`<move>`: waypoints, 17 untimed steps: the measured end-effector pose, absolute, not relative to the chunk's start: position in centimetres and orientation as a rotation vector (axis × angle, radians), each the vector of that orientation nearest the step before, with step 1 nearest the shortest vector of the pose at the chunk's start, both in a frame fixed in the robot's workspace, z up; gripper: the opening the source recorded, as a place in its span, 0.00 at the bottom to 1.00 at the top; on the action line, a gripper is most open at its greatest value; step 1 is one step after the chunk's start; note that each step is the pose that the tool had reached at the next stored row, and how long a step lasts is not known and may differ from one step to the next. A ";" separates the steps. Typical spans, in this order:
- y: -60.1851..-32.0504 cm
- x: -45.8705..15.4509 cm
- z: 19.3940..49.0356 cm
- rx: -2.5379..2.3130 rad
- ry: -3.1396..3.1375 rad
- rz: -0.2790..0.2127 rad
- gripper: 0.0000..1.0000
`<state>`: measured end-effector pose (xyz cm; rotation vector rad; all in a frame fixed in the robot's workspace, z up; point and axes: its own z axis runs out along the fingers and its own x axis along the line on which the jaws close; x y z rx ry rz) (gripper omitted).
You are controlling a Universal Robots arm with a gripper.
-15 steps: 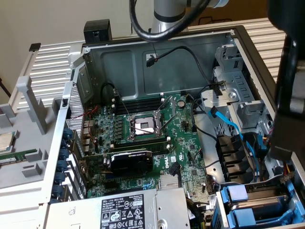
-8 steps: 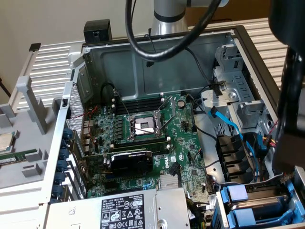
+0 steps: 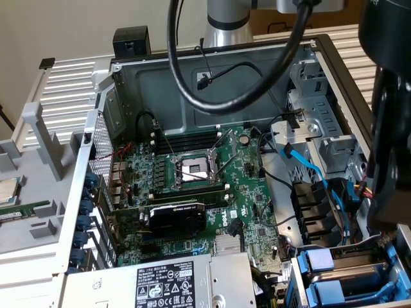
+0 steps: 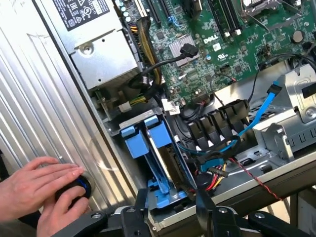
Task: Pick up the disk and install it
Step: 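Insert the first disk wire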
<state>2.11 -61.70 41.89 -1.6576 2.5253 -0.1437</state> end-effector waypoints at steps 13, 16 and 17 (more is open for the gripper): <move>-62.2 2.2 41.1 -1.849 2.380 -0.127 0.51; -62.6 2.3 40.9 -1.845 2.377 -0.101 0.51; -62.6 2.4 40.9 -1.844 2.376 -0.090 0.51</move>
